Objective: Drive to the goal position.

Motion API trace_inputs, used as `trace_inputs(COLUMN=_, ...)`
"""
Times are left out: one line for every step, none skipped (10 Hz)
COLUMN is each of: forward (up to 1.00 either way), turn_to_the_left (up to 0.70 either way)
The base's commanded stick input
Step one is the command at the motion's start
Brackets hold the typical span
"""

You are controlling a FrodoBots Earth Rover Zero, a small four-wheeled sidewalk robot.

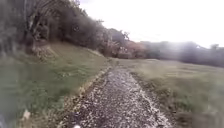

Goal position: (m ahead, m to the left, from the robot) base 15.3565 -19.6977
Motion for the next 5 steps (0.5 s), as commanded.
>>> trace_inputs(forward=0.85, turn_to_the_left=-0.05)
trace_inputs(forward=0.85, turn_to_the_left=-0.18)
trace_inputs(forward=0.85, turn_to_the_left=-0.20)
trace_inputs(forward=0.85, turn_to_the_left=-0.16)
trace_inputs(forward=0.85, turn_to_the_left=-0.03)
